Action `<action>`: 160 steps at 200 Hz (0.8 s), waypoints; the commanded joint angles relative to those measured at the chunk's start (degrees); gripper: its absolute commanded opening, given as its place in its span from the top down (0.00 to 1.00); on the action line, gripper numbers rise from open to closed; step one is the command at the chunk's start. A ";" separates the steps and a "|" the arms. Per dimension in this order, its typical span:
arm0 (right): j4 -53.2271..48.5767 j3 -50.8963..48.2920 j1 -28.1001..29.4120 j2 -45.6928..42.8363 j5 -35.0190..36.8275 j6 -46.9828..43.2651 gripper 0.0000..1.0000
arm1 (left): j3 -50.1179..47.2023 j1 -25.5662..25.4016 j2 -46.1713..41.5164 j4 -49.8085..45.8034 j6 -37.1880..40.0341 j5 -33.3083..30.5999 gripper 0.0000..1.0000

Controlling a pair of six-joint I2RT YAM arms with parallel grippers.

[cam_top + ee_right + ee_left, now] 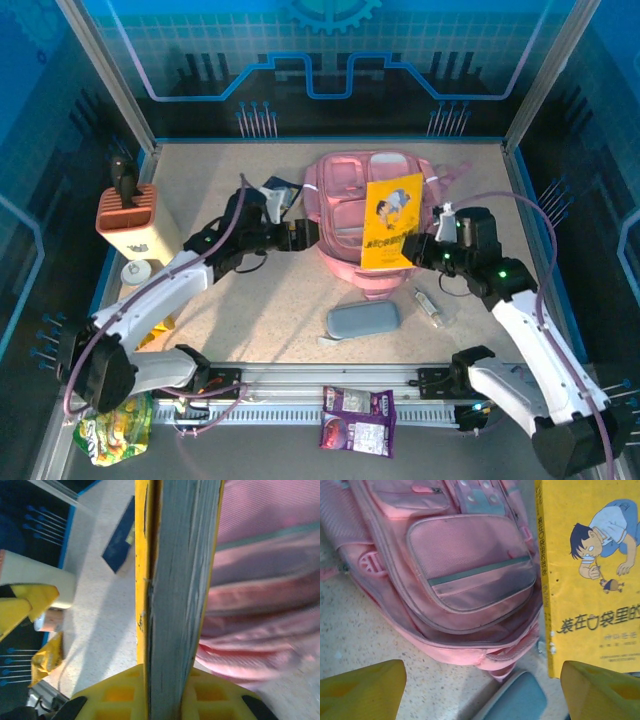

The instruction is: Pack books, pencil case, and school supplies into a backpack

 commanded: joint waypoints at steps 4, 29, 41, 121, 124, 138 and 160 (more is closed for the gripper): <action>-7.29 0.11 -2.10 -4.79 3.01 -1.63 1.00 | 6.78 -3.94 6.35 -1.62 14.02 -3.44 0.18; -12.09 1.17 -4.56 -7.45 3.58 -1.48 1.00 | 12.38 -7.40 14.30 -1.65 22.99 -6.93 0.19; -14.48 1.46 -5.78 -8.04 3.50 -1.82 1.00 | 14.68 -8.32 17.94 -1.33 26.03 -7.00 0.19; -20.39 3.94 -10.81 -10.02 1.67 -1.58 1.00 | 27.38 -15.74 37.64 -2.24 41.82 -18.78 0.17; -20.25 3.85 -10.89 -10.03 1.56 -1.50 1.00 | 27.99 -15.87 38.24 -2.55 41.83 -18.97 0.17; -19.27 3.27 -11.37 -10.21 1.12 -1.18 1.00 | 30.89 -16.10 41.26 -3.81 41.62 -19.51 0.18; -17.99 2.20 -11.86 -10.22 -0.11 -0.44 1.00 | 33.59 -16.36 45.37 -3.47 41.98 -20.13 0.19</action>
